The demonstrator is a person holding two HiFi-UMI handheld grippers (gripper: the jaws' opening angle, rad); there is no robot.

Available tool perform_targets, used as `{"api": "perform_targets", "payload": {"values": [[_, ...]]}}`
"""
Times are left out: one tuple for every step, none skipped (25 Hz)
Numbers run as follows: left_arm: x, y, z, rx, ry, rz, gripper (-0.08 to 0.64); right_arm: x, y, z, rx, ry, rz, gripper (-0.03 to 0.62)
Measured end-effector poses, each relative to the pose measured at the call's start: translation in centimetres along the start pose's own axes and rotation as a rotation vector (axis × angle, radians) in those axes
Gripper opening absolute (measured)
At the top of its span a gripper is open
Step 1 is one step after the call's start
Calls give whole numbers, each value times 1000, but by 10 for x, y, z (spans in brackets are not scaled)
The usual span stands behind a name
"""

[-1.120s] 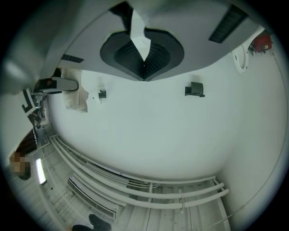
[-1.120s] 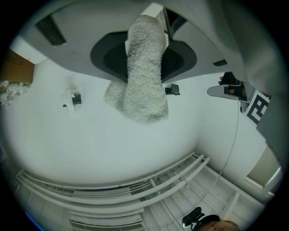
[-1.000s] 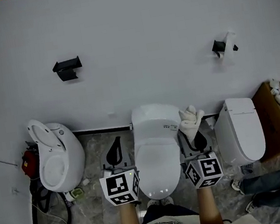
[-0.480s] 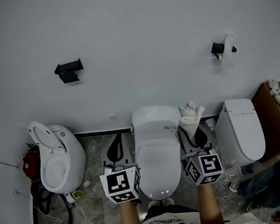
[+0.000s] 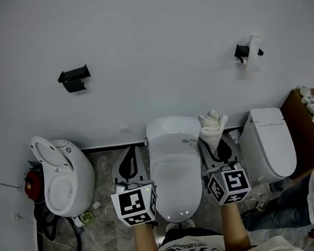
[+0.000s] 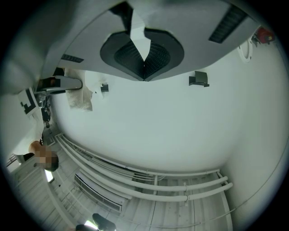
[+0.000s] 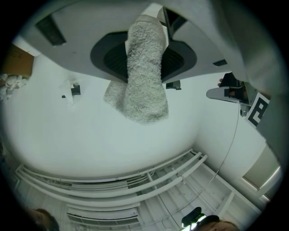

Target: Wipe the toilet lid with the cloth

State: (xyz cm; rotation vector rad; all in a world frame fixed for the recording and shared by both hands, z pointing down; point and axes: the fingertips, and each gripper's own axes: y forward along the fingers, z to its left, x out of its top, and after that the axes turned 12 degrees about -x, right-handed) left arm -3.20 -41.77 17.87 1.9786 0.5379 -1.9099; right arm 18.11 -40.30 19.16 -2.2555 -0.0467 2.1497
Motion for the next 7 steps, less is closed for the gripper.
{"api": "perform_targets", "payload": {"values": [[0, 0, 1, 2, 0, 0, 3, 0, 0, 0, -1, 0, 0, 181], [1, 0, 2, 3, 1, 0, 3, 0, 1, 0, -1, 0, -1, 181], [1, 0, 2, 4, 1, 0, 3, 0, 1, 0, -2, 0, -1, 181], [1, 0, 3, 4, 1, -1, 3, 0, 2, 0, -2, 0, -2, 181], [0, 1, 3, 5, 1, -1, 3, 0, 2, 0, -2, 1, -2, 181], [0, 1, 3, 6, 1, -2, 3, 0, 3, -1, -2, 2, -3, 181], [0, 2, 4, 7, 2, -2, 3, 0, 4, -1, -2, 2, -4, 181]]}}
